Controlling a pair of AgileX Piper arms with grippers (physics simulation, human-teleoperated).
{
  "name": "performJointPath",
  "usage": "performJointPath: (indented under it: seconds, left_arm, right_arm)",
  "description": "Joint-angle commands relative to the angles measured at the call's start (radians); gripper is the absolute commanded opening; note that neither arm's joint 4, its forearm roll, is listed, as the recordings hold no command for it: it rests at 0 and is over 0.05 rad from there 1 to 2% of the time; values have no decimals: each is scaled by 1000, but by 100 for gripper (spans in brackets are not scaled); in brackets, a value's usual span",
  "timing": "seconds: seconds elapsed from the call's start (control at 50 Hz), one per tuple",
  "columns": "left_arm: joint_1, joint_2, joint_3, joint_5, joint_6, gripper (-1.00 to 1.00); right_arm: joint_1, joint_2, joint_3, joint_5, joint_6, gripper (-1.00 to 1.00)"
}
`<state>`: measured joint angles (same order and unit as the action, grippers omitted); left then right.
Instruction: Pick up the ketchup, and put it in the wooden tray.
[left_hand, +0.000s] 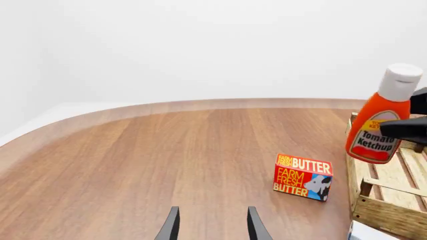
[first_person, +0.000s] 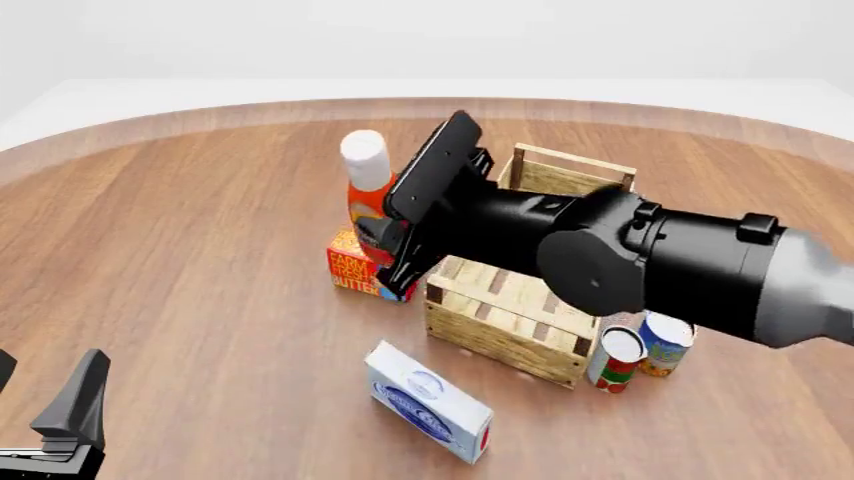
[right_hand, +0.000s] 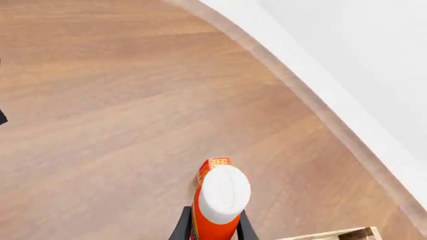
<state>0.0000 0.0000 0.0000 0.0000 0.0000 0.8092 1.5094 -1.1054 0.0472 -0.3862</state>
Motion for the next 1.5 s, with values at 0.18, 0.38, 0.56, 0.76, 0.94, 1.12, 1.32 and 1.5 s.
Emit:
performJointPath:
  seconds: [0.18,0.38,0.56,0.76,0.94,1.12,1.32,1.5]
  left_arm:
    - [0,0,0,0,0,100]
    - [0,0,0,0,0,100]
    - [0,0,0,0,0,100]
    - [0,0,0,0,0,100]
    - [0,0,0,0,0,100]
    - [0,0,0,0,0,100]
    - [0,0,0,0,0,100]
    - [0,0,0,0,0,100]
  right_arm:
    - [-276,-59,-125,139,55,-100]
    - [-402,-29,-128,154,49,-100]
    - [-472,-6,-117,142,61,-100]
    - [-520,36,-101,113,107,-100]
    - [-547,68,-85,89,121,-100]
    - [-553,94,-54,51,132,-100]
    - [-536,134,-25,4,159,-100]
    - [-523,154,-3,-24,172,-100]
